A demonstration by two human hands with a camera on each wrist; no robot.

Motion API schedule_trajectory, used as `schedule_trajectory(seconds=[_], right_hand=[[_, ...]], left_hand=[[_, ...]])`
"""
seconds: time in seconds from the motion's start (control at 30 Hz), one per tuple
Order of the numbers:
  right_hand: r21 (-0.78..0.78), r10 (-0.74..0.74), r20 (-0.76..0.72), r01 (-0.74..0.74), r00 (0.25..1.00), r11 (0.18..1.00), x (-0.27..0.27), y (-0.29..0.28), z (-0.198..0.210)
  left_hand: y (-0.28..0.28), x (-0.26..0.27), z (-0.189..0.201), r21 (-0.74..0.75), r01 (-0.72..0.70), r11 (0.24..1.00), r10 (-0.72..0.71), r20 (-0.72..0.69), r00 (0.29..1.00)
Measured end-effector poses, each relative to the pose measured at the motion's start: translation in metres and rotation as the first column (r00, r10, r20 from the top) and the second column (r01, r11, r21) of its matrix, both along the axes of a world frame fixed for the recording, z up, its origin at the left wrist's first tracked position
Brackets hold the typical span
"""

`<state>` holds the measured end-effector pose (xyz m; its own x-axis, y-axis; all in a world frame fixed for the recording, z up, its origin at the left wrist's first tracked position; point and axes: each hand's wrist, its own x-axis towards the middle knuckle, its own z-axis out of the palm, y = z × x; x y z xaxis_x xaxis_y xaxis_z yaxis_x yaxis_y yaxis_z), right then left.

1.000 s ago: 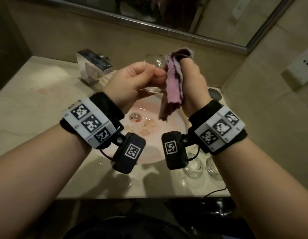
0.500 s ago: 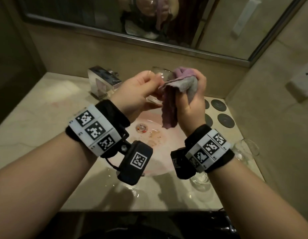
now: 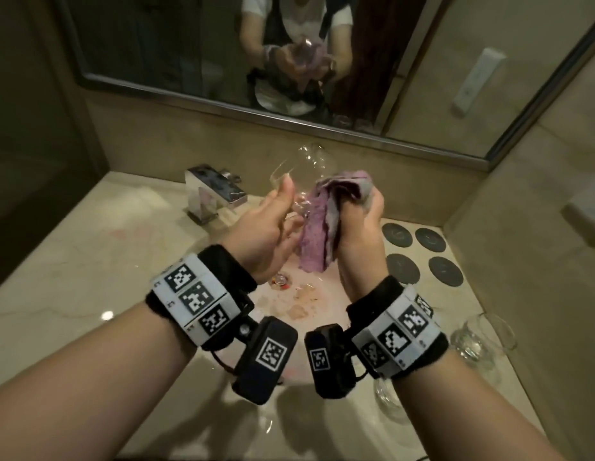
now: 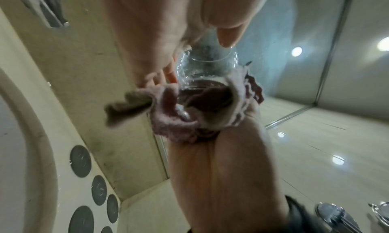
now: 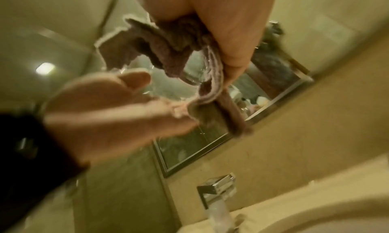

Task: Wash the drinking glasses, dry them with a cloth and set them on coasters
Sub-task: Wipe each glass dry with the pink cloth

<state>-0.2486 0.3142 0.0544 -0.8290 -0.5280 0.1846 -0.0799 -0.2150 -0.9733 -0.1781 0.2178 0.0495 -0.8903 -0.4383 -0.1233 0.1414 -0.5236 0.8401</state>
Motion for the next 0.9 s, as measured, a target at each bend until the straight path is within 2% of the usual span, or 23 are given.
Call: schedule_trajectory(seconds=[0.1, 0.2, 0.3, 0.33, 0.37, 0.43, 0.53, 0.57, 0.63, 0.67, 0.7, 0.73, 0.8, 0.87, 0.9], right_hand=[[0.076, 0.000, -0.352, 0.029, 0.936, 0.997, 0.002, -0.001, -0.006], [0.124, 0.025, -0.645, 0.072, 0.764, 0.990, -0.003, -0.003, -0.008], [0.191, 0.134, -0.836, 0.053, 0.533, 0.980, -0.010, -0.005, -0.005], [0.205, 0.154, -0.863, 0.055, 0.481, 0.977, -0.011, -0.006, -0.004], [0.212, 0.164, -0.863, 0.047, 0.477, 0.976, -0.011, -0.005, -0.003], [0.179, 0.151, -0.818, -0.004, 0.556, 0.984, -0.010, -0.007, -0.003], [0.008, 0.119, -0.632, -0.148, 0.766, 0.989, -0.004, -0.014, -0.003], [-0.041, 0.131, -0.528, -0.179, 0.839, 0.983, -0.003, -0.015, -0.002], [-0.135, 0.127, -0.197, -0.155, 0.972, 0.979, 0.000, -0.015, 0.003], [-0.169, 0.145, 0.017, -0.140, 0.989, 0.976, 0.002, -0.015, 0.010], [-0.193, 0.199, 0.180, -0.163, 0.963, 0.967, -0.002, -0.015, 0.011], [-0.220, 0.277, 0.278, -0.220, 0.920, 0.950, -0.005, -0.014, 0.011], [-0.204, 0.314, 0.319, -0.259, 0.894, 0.944, -0.009, -0.010, 0.014], [-0.130, 0.238, 0.249, -0.212, 0.939, 0.969, -0.007, -0.008, 0.014], [-0.130, 0.223, 0.162, -0.203, 0.961, 0.971, -0.005, -0.008, 0.015]], left_hand=[[-0.006, -0.002, 0.009, 0.000, 0.022, 1.000, -0.022, -0.042, 0.999], [-0.014, -0.002, 0.008, -0.041, 0.035, 0.999, -0.036, -0.032, 0.999], [-0.013, 0.001, 0.003, -0.109, 0.126, 0.986, -0.129, -0.017, 0.992], [-0.012, 0.002, 0.001, -0.113, 0.134, 0.985, -0.136, -0.013, 0.991], [-0.012, 0.002, 0.000, -0.114, 0.135, 0.984, -0.138, -0.015, 0.990], [-0.014, 0.002, 0.001, -0.116, 0.132, 0.984, -0.137, -0.031, 0.990], [-0.015, 0.003, 0.006, -0.126, 0.156, 0.980, -0.165, -0.064, 0.984], [-0.016, 0.003, 0.008, -0.118, 0.164, 0.979, -0.173, -0.079, 0.982], [-0.019, 0.004, 0.009, -0.079, 0.180, 0.980, -0.190, -0.136, 0.972], [-0.020, 0.006, 0.011, -0.060, 0.193, 0.979, -0.201, -0.176, 0.964], [-0.020, 0.007, 0.012, -0.046, 0.218, 0.975, -0.223, -0.210, 0.952], [-0.020, 0.007, 0.014, -0.044, 0.231, 0.972, -0.235, -0.217, 0.948], [-0.017, 0.006, 0.023, -0.075, 0.166, 0.983, -0.177, -0.184, 0.967], [-0.013, 0.001, 0.030, -0.091, 0.037, 0.995, -0.051, -0.156, 0.987], [-0.012, -0.002, 0.031, -0.125, -0.045, 0.991, 0.027, -0.143, 0.989]])
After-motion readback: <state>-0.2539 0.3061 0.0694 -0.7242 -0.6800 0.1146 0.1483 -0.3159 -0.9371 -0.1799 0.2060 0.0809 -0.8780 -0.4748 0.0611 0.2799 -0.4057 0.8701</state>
